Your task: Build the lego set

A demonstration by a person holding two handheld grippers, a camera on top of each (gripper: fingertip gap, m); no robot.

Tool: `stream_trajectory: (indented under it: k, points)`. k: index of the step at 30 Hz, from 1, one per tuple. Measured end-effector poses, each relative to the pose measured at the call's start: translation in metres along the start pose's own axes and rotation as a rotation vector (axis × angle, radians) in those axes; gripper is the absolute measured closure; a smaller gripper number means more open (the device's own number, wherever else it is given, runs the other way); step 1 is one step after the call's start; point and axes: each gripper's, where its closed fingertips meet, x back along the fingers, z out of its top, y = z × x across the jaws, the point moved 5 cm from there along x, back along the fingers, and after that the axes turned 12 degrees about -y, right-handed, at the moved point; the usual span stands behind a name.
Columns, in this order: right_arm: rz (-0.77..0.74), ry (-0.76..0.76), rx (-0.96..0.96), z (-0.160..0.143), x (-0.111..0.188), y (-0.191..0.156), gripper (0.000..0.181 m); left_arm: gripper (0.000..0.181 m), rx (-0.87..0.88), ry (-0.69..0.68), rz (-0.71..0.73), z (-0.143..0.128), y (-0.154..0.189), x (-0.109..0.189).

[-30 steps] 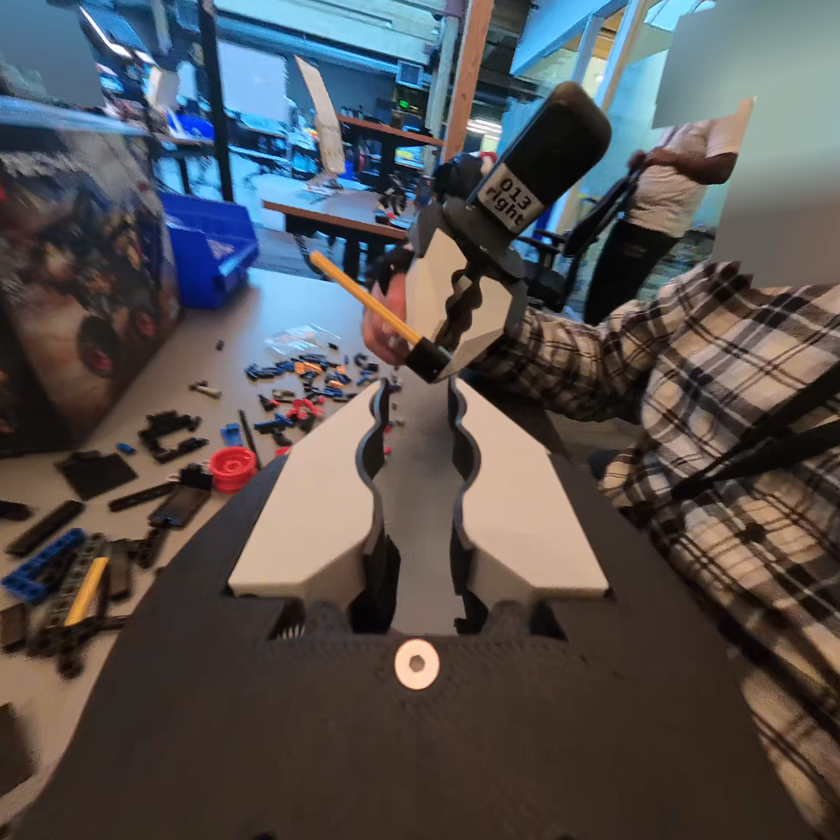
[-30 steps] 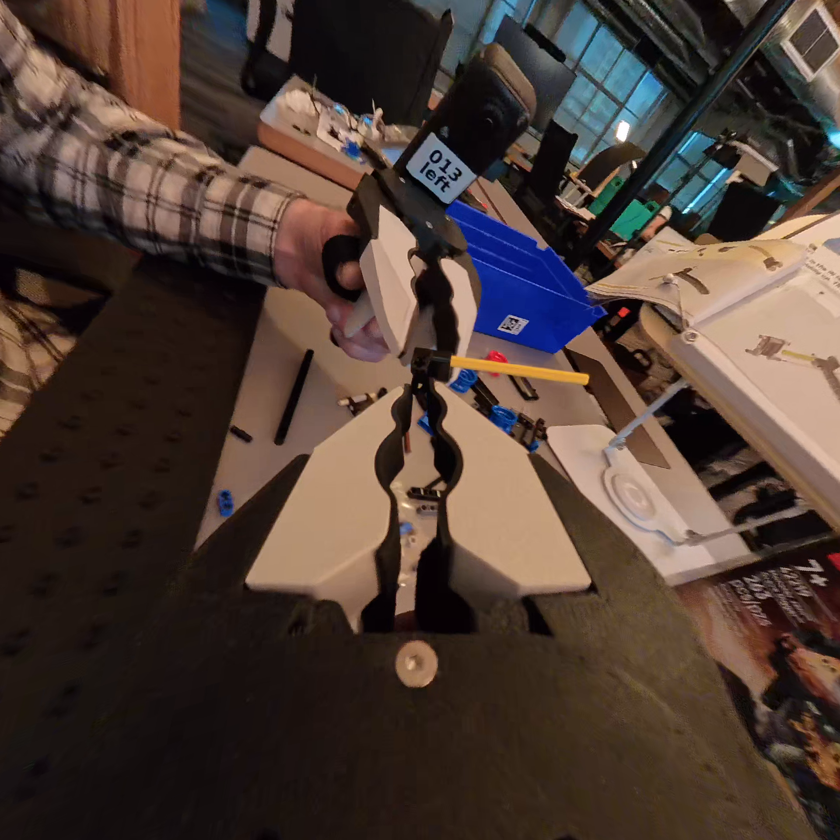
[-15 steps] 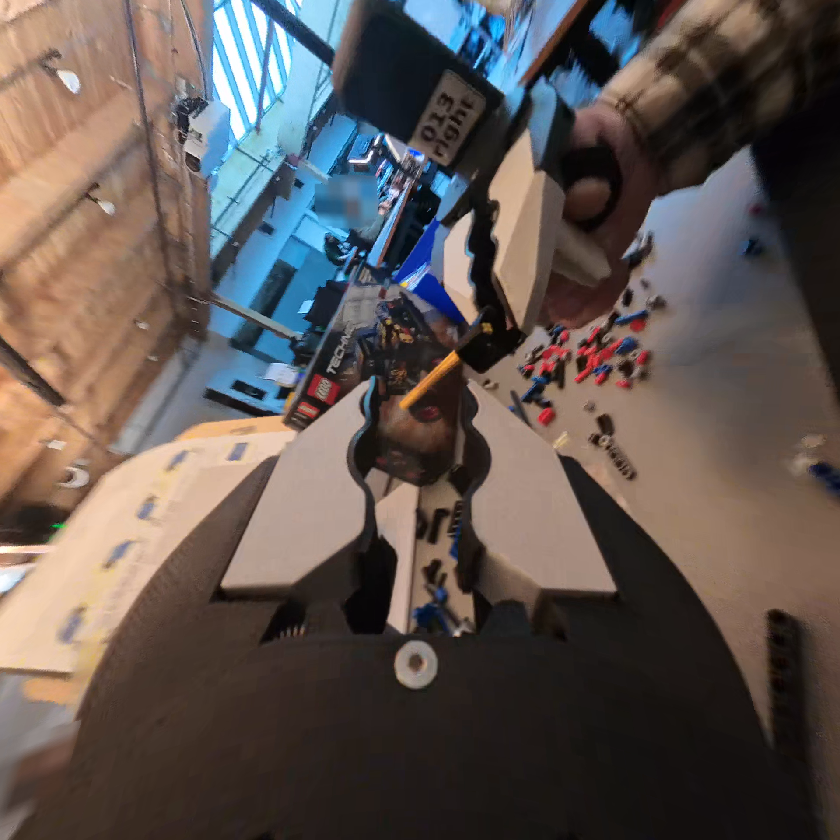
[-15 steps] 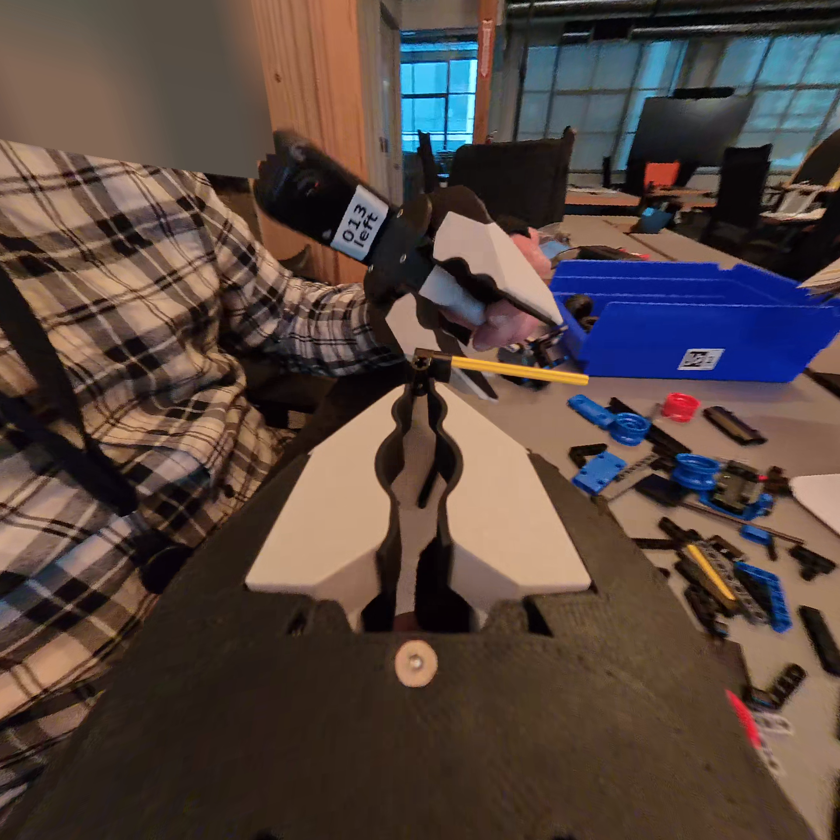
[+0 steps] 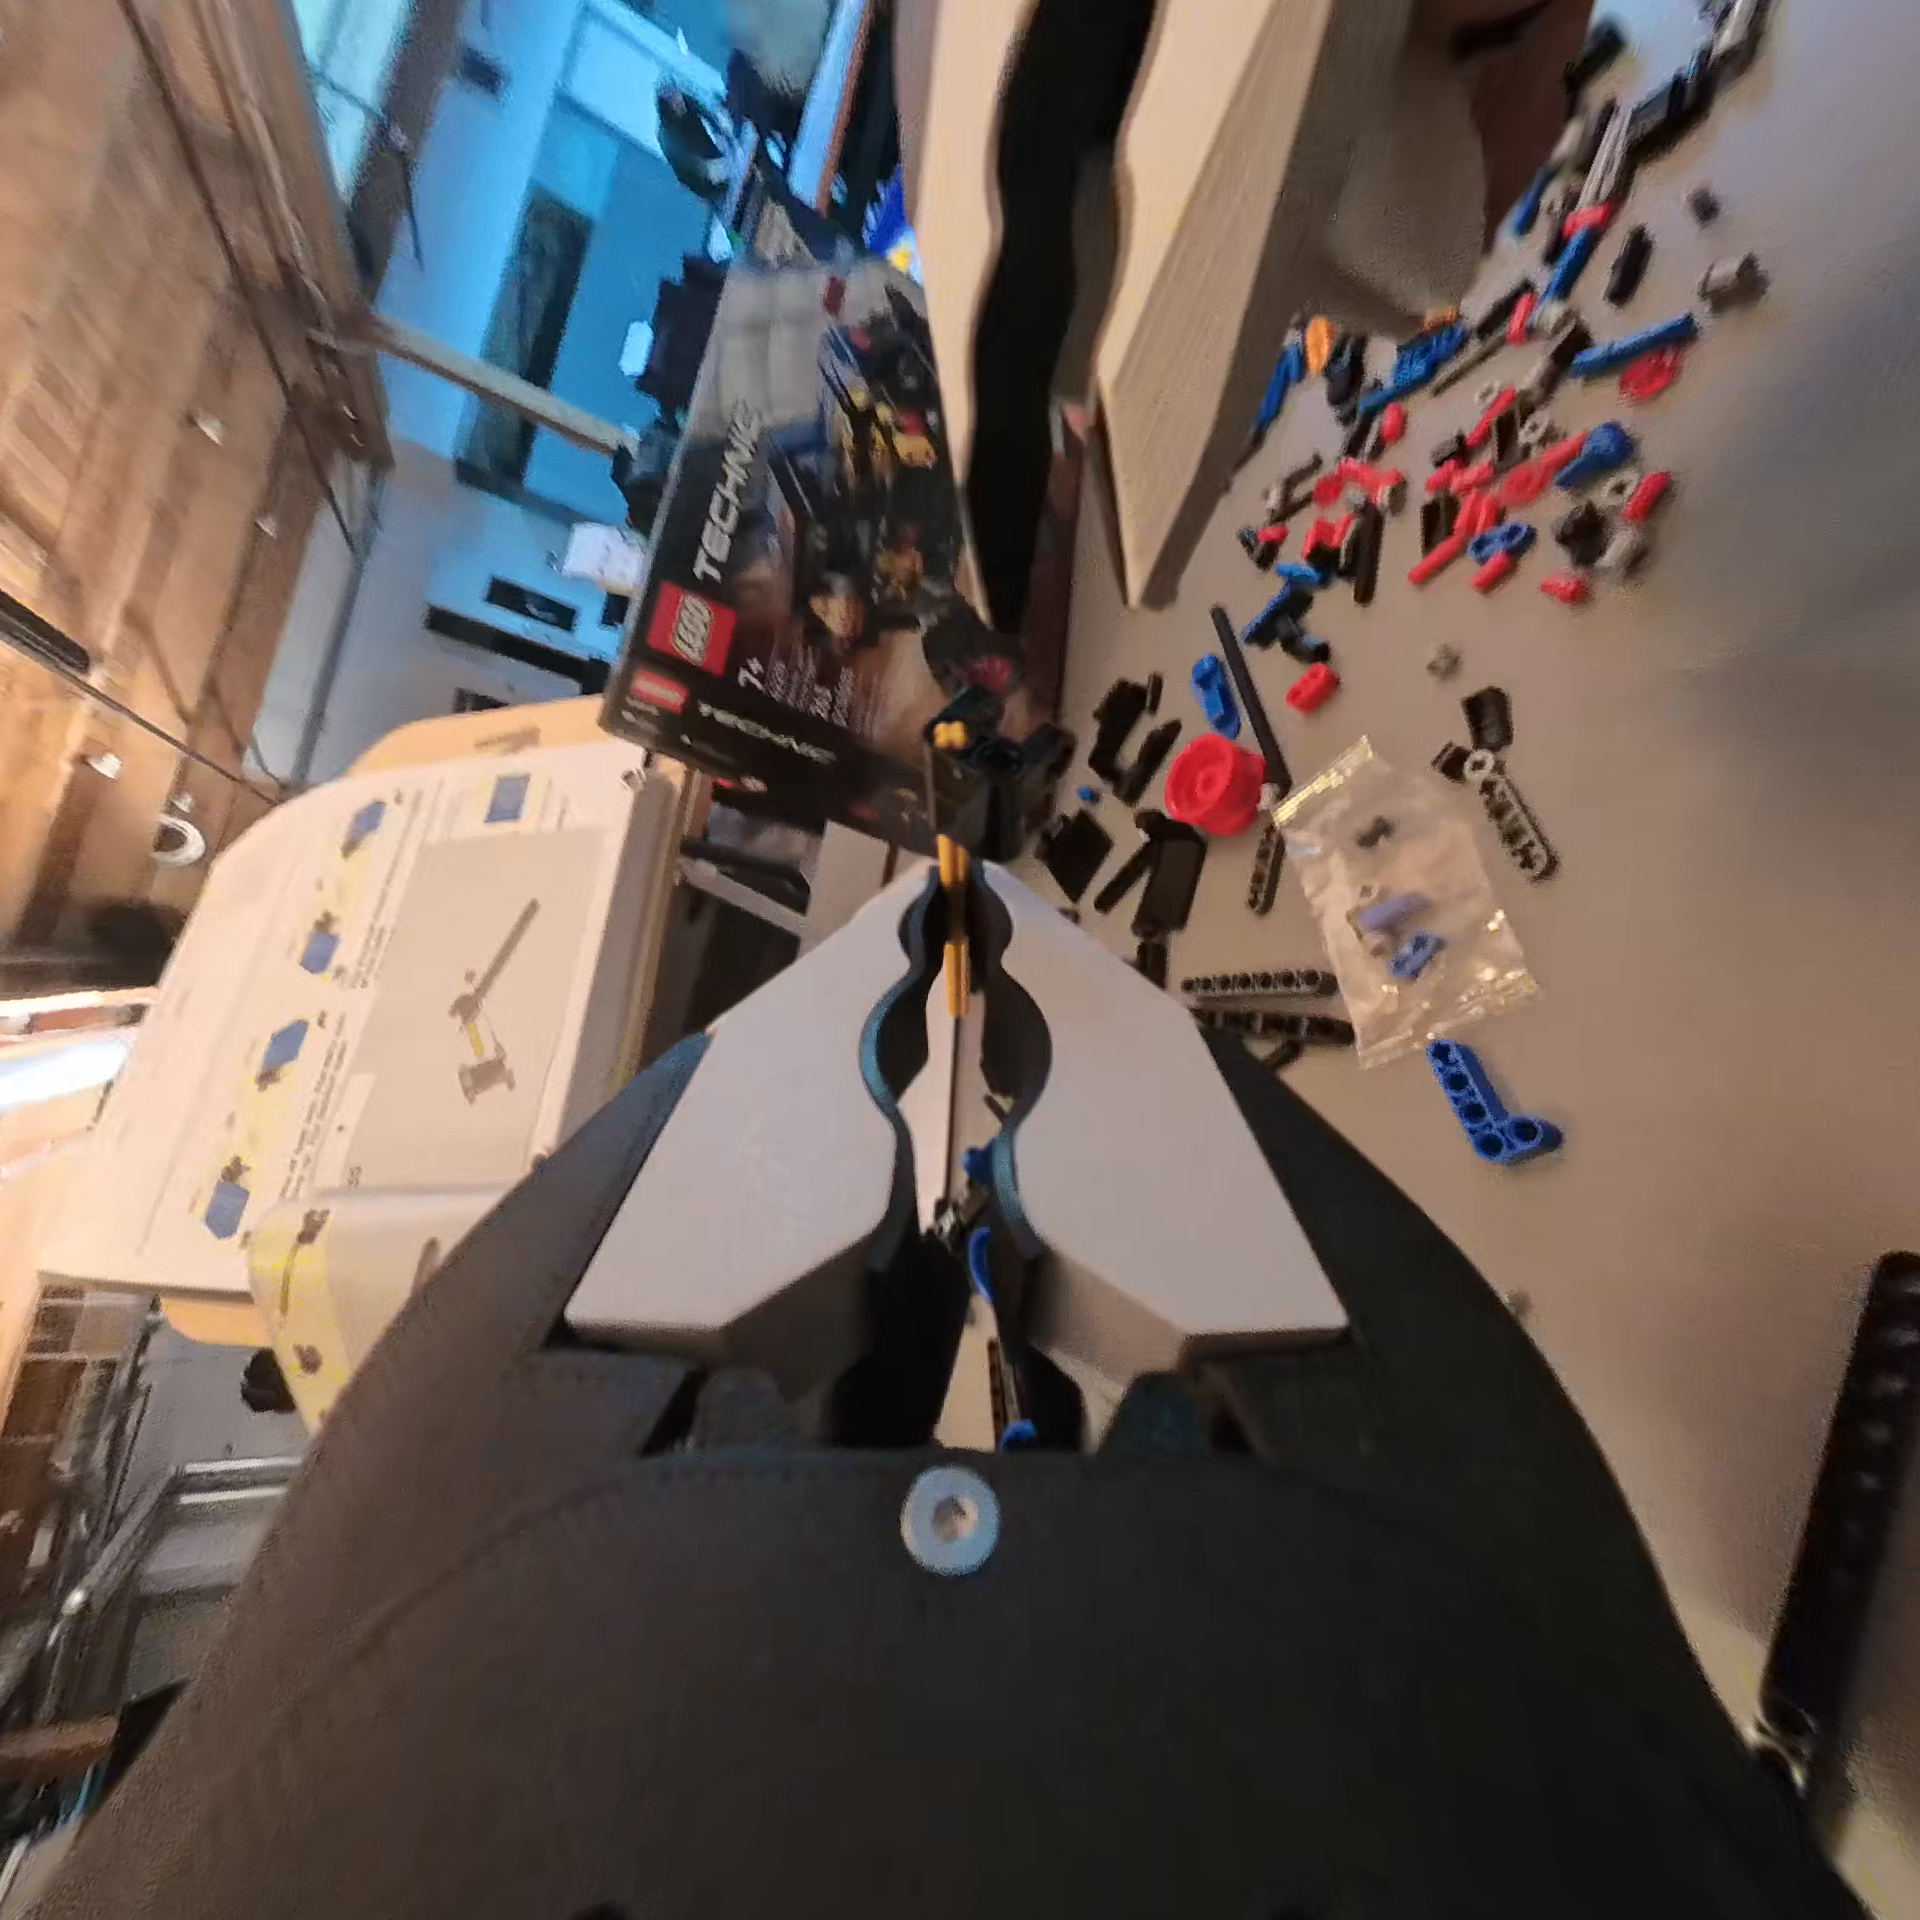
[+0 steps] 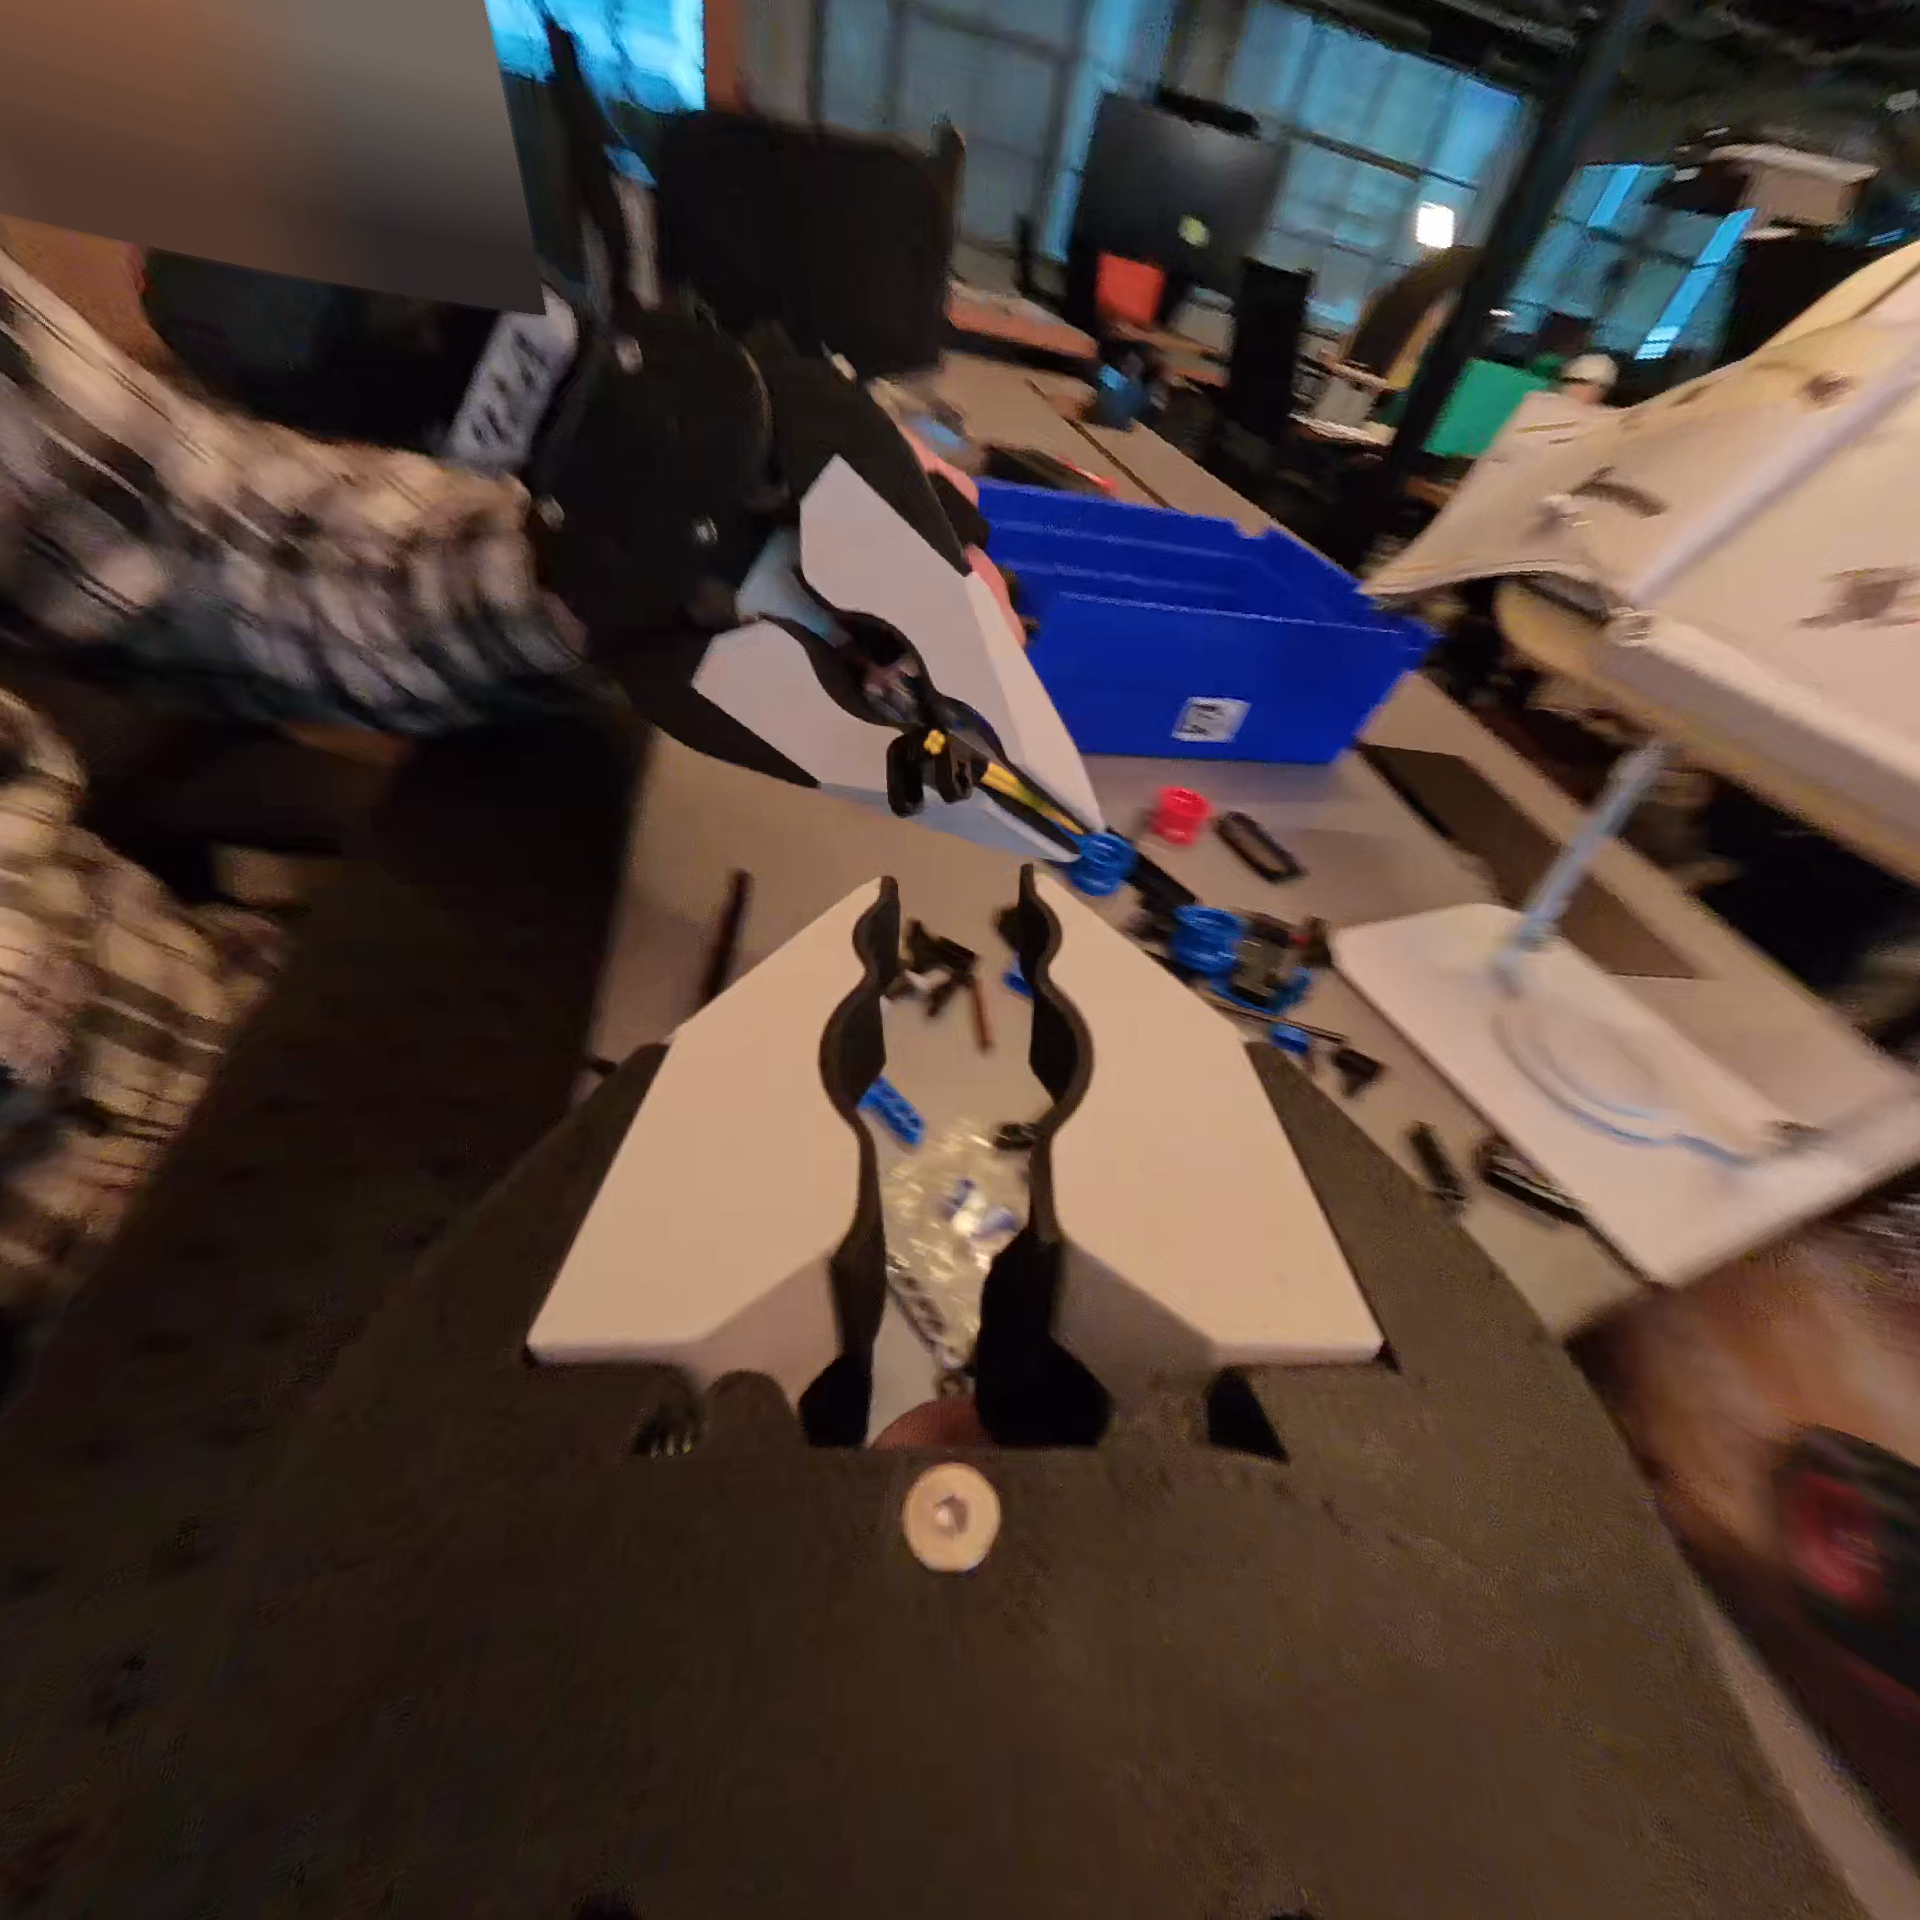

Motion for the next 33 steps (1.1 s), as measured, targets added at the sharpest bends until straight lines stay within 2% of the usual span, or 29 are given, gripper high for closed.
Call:
stream_trajectory:
  k: [2,4,8,9,11,12,21,23,25,28,30,32,33]
  points:
    - [-0.114,-0.069,0.091,0.003,-0.003,-0.003,0.15,0.18,-0.01,-0.038,0.003,-0.002,0.0,-0.003]
    - [-0.206,-0.121,0.153,0.006,-0.009,-0.005,0.15,0.18,-0.023,-0.084,-0.017,-0.004,0.002,-0.006]
    - [-0.294,-0.213,0.26,0.006,-0.021,-0.01,0.149,0.18,-0.076,-0.157,-0.003,-0.004,0.006,-0.01]
    - [-0.303,-0.219,0.27,0.007,-0.023,-0.011,0.149,0.18,-0.086,-0.162,0.001,-0.003,0.007,-0.01]
    - [-0.341,-0.25,0.29,0.005,-0.026,-0.009,0.166,0.18,-0.095,-0.18,0.015,-0.002,0.008,-0.01]
    - [-0.362,-0.256,0.307,0.004,-0.026,-0.008,0.166,0.18,-0.104,-0.185,0.026,-0.002,0.007,-0.01]
    - [-0.292,-0.131,0.256,0.003,-0.014,-0.004,0.166,0.179,0.014,-0.056,-0.036,0.002,0.002,-0.001]
    - [-0.299,-0.166,0.229,-0.001,-0.017,-0.001,0.166,0.18,-0.01,-0.103,-0.028,-0.003,0.005,-0.003]
    - [-0.34,-0.249,0.227,-0.008,-0.02,0.005,0.15,0.18,-0.03,-0.157,-0.013,-0.008,0.009,-0.005]
    - [-0.319,-0.242,0.238,-0.002,-0.022,-0.002,0.144,0.18,-0.064,-0.189,-0.008,-0.011,0.014,-0.003]
    - [-0.324,-0.276,0.28,-0.001,-0.027,-0.006,0.147,0.18,-0.084,-0.198,0.003,-0.011,0.014,-0.002]
    - [-0.342,-0.318,0.334,-0.002,-0.033,-0.009,0.165,0.18,-0.103,-0.204,0.007,-0.01,0.014,0.0]
    - [-0.353,-0.329,0.344,-0.001,-0.034,-0.008,0.165,0.18,-0.107,-0.21,0.016,-0.012,0.013,0.0]
